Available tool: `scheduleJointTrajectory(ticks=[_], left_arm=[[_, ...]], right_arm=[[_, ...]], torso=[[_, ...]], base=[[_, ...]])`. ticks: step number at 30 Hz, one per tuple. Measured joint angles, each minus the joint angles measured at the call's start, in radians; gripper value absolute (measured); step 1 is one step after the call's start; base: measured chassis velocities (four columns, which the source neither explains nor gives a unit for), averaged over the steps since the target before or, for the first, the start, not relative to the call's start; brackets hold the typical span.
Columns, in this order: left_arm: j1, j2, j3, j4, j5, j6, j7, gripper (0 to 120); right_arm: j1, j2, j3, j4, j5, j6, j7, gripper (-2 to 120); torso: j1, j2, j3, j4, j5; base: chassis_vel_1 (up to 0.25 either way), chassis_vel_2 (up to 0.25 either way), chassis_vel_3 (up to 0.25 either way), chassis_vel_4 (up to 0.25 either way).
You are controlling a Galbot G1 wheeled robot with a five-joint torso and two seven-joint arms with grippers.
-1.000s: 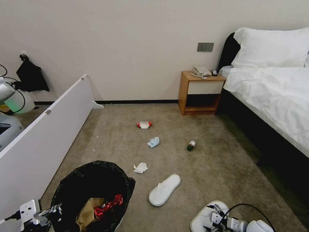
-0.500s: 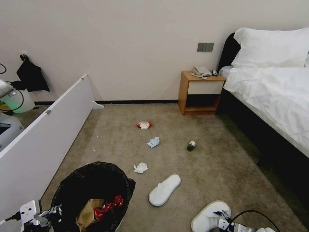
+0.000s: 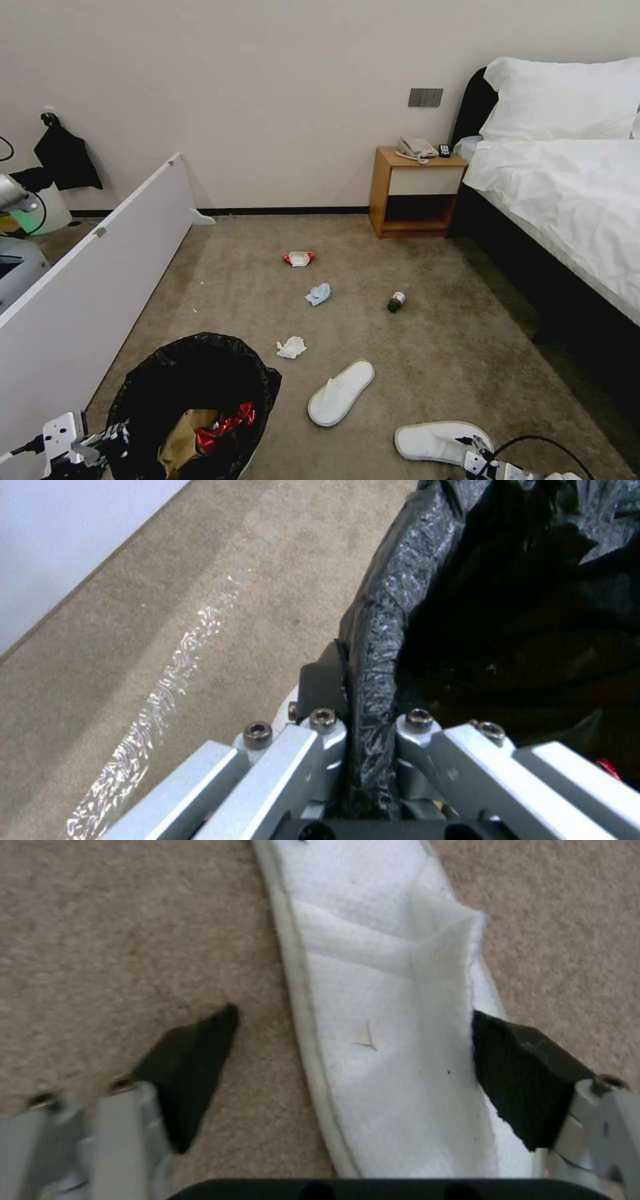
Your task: Pick up the trash bin, then pick up the garbage from the floor and place it into the trash bin.
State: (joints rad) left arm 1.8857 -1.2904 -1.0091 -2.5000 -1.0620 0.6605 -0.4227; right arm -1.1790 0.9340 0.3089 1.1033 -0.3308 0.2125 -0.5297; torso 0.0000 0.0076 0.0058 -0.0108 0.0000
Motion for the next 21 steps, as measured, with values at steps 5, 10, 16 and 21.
scheduleJointTrajectory(ticks=[5,10,16,21], left_arm=[[-0.004,0.001,0.0,0.0,-0.003,0.0,0.0,3],[-0.004,0.002,0.0,0.0,-0.004,0.0,0.0,3],[-0.005,0.003,0.0,0.0,-0.005,0.0,0.0,3],[-0.006,0.003,0.001,0.0,-0.005,0.0,0.0,3]], right_arm=[[0.007,-0.002,0.003,-0.001,0.0,-0.005,0.002,57],[0.007,-0.005,0.003,-0.002,0.0,-0.006,0.001,42],[0.007,-0.005,0.003,0.001,0.003,-0.004,-0.005,20],[0.007,-0.005,0.002,0.002,0.004,-0.004,-0.007,7]], torso=[[0.0,0.0,0.0,0.0001,0.0],[0.0,0.0,0.0,0.0,-0.0001],[0.0,0.0,0.0,0.0,0.0],[0.0,0.0,0.0,0.0001,0.0]], base=[[0.0,0.0,0.0,0.0],[0.0,0.0,0.0,0.0],[0.0,0.0,0.0,0.0],[0.0,0.0,0.0,0.0]])
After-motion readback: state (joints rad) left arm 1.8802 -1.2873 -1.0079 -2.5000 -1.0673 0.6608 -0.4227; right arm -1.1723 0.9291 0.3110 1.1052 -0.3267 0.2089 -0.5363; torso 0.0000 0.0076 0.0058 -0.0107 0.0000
